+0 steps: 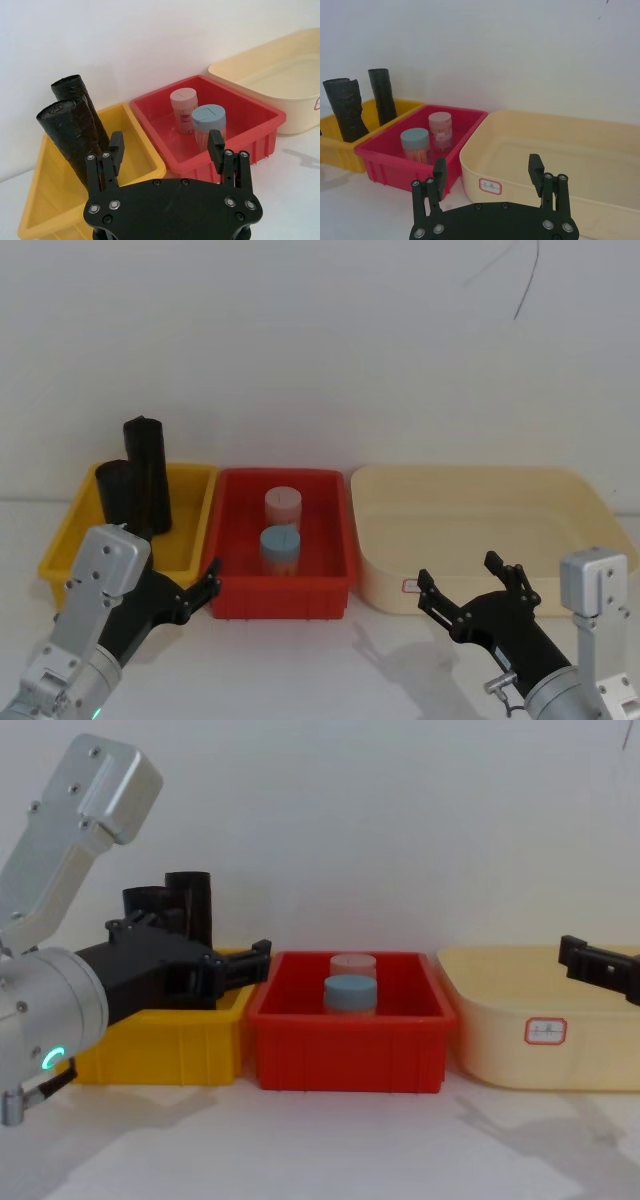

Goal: Pick up the garbage bag with the one hand and transfer it to the other hand.

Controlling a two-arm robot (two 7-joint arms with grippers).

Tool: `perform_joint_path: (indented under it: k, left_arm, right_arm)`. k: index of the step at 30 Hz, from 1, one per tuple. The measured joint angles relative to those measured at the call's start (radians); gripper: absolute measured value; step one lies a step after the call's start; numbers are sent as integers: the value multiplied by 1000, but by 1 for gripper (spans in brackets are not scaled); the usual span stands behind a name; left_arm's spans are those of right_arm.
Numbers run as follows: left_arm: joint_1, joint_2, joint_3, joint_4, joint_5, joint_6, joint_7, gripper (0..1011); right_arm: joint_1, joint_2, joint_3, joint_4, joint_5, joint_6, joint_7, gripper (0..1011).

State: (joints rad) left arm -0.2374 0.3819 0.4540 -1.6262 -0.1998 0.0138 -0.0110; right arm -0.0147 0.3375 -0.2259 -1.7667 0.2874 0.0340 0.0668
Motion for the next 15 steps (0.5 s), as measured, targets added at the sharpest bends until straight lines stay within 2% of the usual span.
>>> perform_joint_path:
  k: [9, 15]
  left_arm:
    - [-1, 3, -15, 9, 15, -19, 11, 1000]
    - [9, 14, -40, 18, 22, -33, 27, 1000]
  right_arm:
    - [0, 0, 0, 0, 0, 0, 0, 1001]
    - [0, 0, 0, 0, 0, 0, 0, 1001]
